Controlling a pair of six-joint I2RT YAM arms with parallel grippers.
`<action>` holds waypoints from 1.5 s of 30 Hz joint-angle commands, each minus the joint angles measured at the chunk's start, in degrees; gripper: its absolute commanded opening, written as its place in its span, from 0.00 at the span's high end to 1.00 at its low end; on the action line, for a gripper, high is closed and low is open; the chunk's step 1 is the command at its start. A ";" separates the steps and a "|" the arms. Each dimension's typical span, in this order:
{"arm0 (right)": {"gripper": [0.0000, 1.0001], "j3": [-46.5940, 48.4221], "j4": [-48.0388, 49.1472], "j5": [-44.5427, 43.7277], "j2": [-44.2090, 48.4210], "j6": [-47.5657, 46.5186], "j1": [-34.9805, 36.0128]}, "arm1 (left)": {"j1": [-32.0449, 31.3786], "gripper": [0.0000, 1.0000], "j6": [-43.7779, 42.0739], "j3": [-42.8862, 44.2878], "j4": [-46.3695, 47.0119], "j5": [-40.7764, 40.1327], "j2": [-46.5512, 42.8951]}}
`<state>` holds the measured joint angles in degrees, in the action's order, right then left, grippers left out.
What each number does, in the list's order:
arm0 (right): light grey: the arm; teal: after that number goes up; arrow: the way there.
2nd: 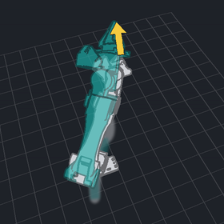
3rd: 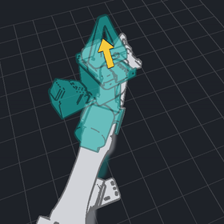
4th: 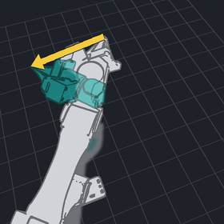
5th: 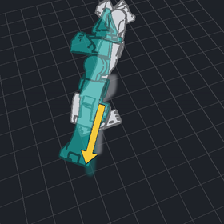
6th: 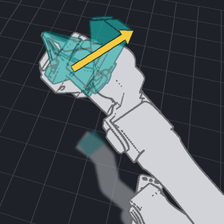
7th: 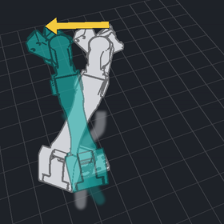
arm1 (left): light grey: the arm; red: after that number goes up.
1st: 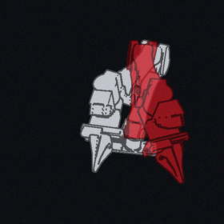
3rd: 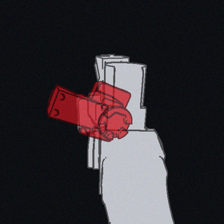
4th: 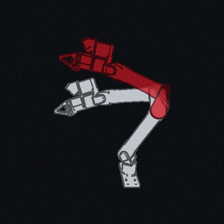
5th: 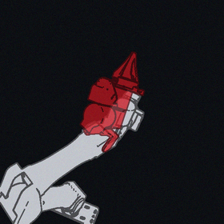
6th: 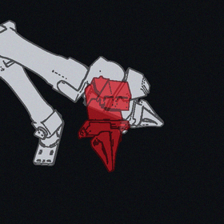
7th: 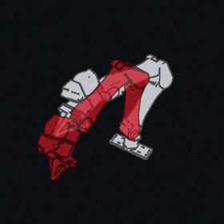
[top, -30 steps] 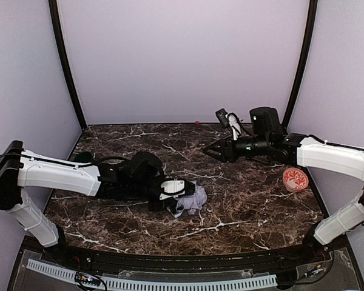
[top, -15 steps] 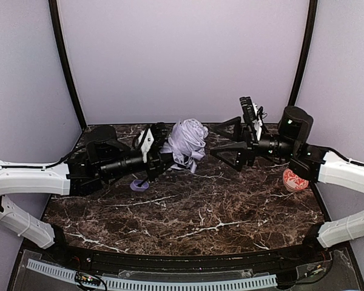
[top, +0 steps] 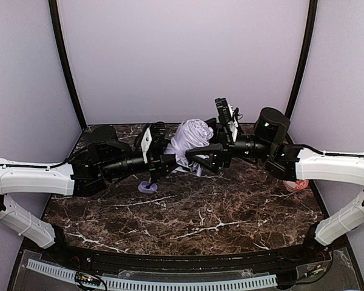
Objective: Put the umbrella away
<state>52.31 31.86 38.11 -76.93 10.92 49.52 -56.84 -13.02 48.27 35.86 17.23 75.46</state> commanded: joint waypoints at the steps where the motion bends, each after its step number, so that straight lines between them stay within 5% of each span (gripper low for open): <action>1: 0.00 3.23 9.30 0.42 -1.29 2.21 0.55 | -0.20 1.00 1.24 0.48 5.63 4.28 0.26; 9: 0.11 5.35 5.13 1.13 -3.37 -1.68 1.66 | -0.20 1.00 2.55 1.47 7.33 6.90 1.77; 19: 0.69 4.48 3.11 -0.29 -2.10 -3.92 1.72 | 0.09 1.00 4.05 2.08 8.25 6.86 2.81; 25: 0.91 3.75 0.07 -2.59 0.57 -4.44 -0.07 | 1.75 0.47 5.15 -0.48 4.78 5.42 2.07; 30: 0.97 2.84 -8.02 -7.89 4.75 -6.68 -3.29 | 4.42 0.07 4.58 -6.33 -0.38 1.00 0.36; 45: 0.96 13.25 -32.70 -31.97 6.27 -18.95 -6.34 | 6.47 0.01 2.44 -10.23 -2.45 -2.19 -2.97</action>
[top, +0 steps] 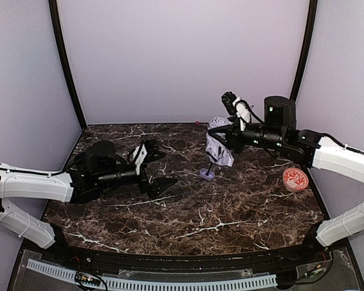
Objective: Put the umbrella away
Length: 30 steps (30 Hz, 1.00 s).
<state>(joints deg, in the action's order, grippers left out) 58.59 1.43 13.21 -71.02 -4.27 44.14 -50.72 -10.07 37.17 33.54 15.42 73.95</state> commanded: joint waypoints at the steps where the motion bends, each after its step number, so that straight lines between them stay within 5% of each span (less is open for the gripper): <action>1: 0.96 7.93 -2.94 -6.39 0.23 -4.00 -1.11 | 0.36 0.01 -0.42 1.03 -0.02 -0.24 -1.33; 6: 0.93 5.02 -1.65 17.64 1.94 -7.85 -1.46 | 0.39 0.01 -0.44 4.64 -2.57 7.39 0.20; 9: 0.92 0.19 11.28 31.27 4.09 -4.11 -1.43 | 0.36 0.01 0.57 7.93 -2.41 15.69 2.07; 21: 0.89 -1.03 31.88 43.59 0.07 8.04 -1.26 | -0.55 0.02 3.06 15.76 6.21 25.99 11.99; 24: 0.89 -1.31 35.00 45.50 -1.06 10.64 -1.00 | -0.78 0.18 2.40 18.12 4.32 23.91 13.72; 30: 0.89 -1.53 32.41 45.06 -0.68 8.21 -0.97 | -1.05 0.84 1.20 17.19 5.70 27.42 13.60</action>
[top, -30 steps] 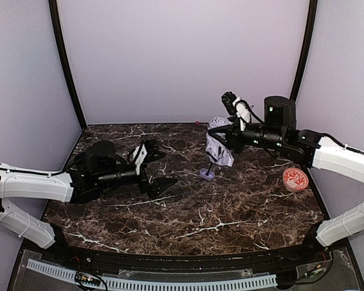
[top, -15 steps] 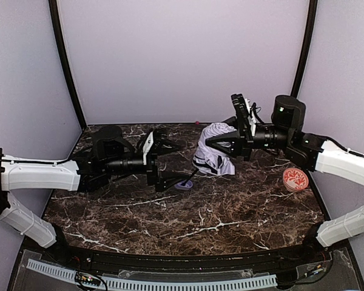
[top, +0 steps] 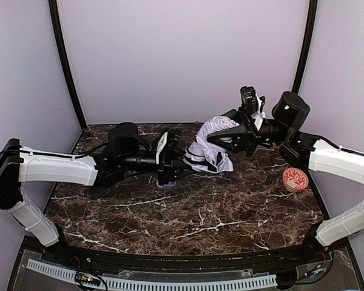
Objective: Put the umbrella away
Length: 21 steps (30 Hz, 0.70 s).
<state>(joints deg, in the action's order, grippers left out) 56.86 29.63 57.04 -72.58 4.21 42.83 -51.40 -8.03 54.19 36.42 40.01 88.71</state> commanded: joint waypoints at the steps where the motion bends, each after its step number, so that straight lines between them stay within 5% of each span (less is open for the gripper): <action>1: 0.88 0.14 3.06 0.86 1.01 -1.32 0.33 | -0.37 0.92 -1.11 -0.50 3.19 3.58 -1.45; 2: 0.88 0.10 1.94 0.55 1.20 -2.25 0.33 | -0.37 0.99 -1.25 -0.83 3.43 3.24 -1.85; 7: 0.76 -0.46 -2.29 -1.42 1.70 -5.25 0.32 | -0.46 1.00 -2.47 -1.98 3.51 -0.97 -3.48; 11: 0.31 -1.31 -4.93 -4.25 2.44 -7.61 0.33 | -0.99 1.00 -4.51 -3.28 4.26 -8.20 -5.30; 15: 0.02 -3.01 -6.30 -6.89 3.16 -9.93 0.26 | -3.30 1.00 -11.33 -4.96 5.15 -18.48 -7.79; 21: 0.00 -6.63 -7.81 -11.65 5.32 -14.32 -0.04 | -11.60 1.00 -33.38 -10.25 14.50 -39.89 -11.21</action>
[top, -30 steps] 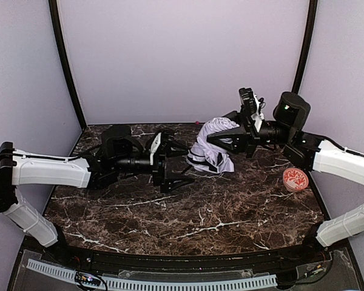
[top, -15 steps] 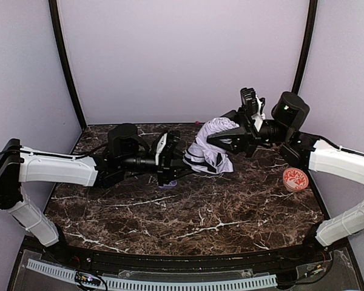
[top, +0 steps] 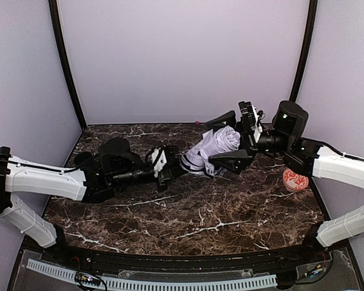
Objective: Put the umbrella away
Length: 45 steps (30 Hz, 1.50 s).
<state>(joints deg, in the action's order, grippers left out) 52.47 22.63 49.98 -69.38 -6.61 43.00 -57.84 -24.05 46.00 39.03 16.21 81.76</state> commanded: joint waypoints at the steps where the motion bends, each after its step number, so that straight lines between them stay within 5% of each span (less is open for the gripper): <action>1: 0.00 -2.62 -0.71 -5.59 2.61 -3.88 -0.20 | -6.71 1.00 -21.85 -2.57 13.87 -20.64 -4.05; 6: 0.00 -5.67 2.84 -6.84 4.55 -6.71 -0.24 | -12.36 1.00 -43.58 -3.62 29.39 -35.59 0.59; 10: 0.00 -6.25 3.72 -4.56 4.37 -7.06 -0.20 | -14.55 1.00 -53.84 -2.69 38.34 -39.34 4.63; 19: 0.00 -5.54 -0.99 -3.20 5.20 -9.18 -0.20 | -14.91 1.00 -49.81 -1.99 35.72 -38.91 4.10; 24: 0.00 -5.02 -4.10 -1.28 6.27 -10.44 -0.22 | -13.67 1.00 -35.96 -1.49 23.22 -33.75 -1.12; 29: 0.00 -1.23 -7.98 4.05 7.06 -10.51 -0.29 | -5.92 1.00 -9.53 1.89 2.45 -11.58 -6.58; 45: 0.02 1.61 2.14 7.05 4.25 -0.79 1.55 | -0.90 1.00 15.31 6.30 8.52 14.27 2.09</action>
<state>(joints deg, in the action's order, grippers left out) 52.60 19.55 55.55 -63.90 -10.74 43.51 -59.86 -16.73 48.51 40.69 22.02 83.26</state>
